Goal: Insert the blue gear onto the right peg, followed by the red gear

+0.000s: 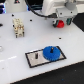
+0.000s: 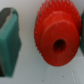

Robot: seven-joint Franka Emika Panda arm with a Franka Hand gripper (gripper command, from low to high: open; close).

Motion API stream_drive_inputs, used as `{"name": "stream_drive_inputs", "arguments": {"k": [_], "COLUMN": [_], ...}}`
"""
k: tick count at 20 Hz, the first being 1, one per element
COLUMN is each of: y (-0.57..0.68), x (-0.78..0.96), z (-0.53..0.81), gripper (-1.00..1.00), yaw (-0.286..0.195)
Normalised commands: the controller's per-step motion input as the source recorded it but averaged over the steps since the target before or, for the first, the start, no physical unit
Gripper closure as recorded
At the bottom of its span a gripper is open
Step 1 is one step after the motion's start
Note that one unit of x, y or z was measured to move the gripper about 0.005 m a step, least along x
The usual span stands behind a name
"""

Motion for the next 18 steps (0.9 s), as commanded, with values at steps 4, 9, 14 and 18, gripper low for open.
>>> {"name": "stream_drive_inputs", "arguments": {"k": [4, 9, 14, 18], "y": [0.01, -0.01, -0.13, -0.29], "x": [-0.14, 0.18, 0.34, 0.45], "z": [0.06, 0.49, 0.62, 0.56], "gripper": [1.00, 1.00, 1.00, 1.00], "yaw": [0.000, 0.000, 0.000, 0.000]}}
